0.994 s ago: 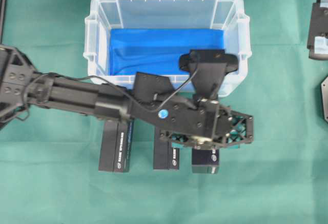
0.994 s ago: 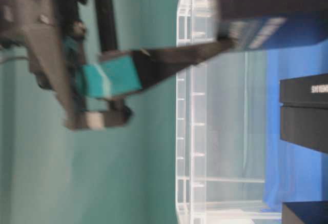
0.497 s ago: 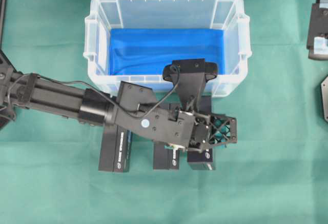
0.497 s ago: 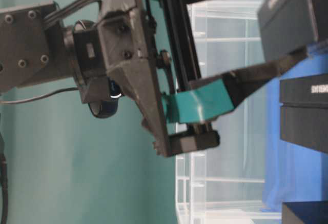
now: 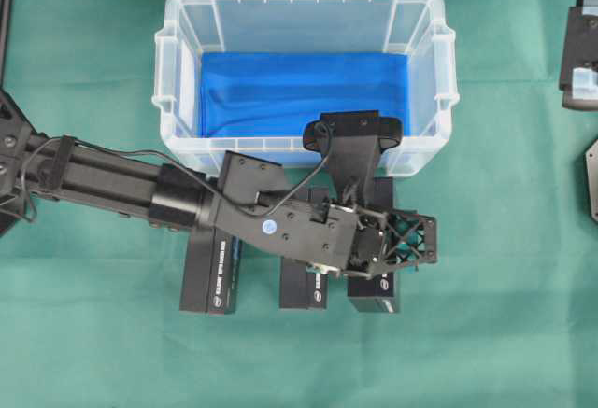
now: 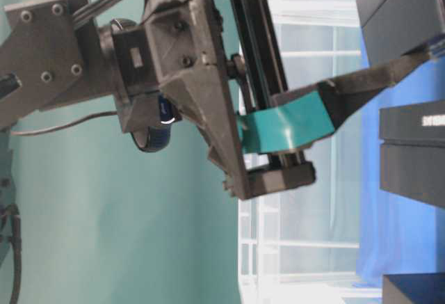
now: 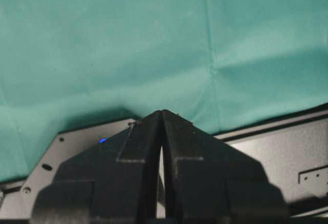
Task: Take the box out of the case with the left arm.
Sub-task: 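Carry the box forward and lower it right of the middle box, then open the left gripper and release the box on the table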
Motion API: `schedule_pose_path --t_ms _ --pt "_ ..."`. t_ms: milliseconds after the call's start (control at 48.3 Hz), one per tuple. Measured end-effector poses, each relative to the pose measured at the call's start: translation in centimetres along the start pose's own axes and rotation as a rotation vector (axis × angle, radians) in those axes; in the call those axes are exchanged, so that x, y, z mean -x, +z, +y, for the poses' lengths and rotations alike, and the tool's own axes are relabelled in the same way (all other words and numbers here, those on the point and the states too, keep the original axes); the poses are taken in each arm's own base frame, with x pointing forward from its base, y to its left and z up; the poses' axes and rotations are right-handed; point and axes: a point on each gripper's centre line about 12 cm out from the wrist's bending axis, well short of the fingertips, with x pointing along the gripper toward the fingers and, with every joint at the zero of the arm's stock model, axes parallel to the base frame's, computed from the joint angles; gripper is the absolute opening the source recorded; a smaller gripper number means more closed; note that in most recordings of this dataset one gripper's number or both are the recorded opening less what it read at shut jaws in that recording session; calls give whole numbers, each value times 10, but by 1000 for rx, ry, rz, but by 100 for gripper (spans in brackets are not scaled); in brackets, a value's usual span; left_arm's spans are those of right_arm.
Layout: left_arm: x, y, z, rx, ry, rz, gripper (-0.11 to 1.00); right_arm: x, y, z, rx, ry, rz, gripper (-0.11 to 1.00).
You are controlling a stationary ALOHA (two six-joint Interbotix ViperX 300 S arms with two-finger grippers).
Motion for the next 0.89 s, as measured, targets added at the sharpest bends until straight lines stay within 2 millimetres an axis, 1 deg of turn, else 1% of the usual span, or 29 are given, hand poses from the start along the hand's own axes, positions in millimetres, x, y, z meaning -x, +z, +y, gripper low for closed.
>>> schedule_pose_path --t_ms 580,621,683,745,787,890 --pt "0 -3 1 -13 4 18 60 0 0 0 0 -1 3 2" --pt "0 -3 1 -11 6 17 67 0 0 0 0 -1 3 2" --pt "0 -3 1 -11 7 17 83 0 0 0 0 1 2 2" --pt "1 -3 1 -7 9 17 95 0 0 0 0 0 1 2" --pt "1 -3 1 -8 13 17 97 0 0 0 0 0 1 2" --pt "1 -2 2 -9 21 15 92 0 0 0 0 0 1 2"
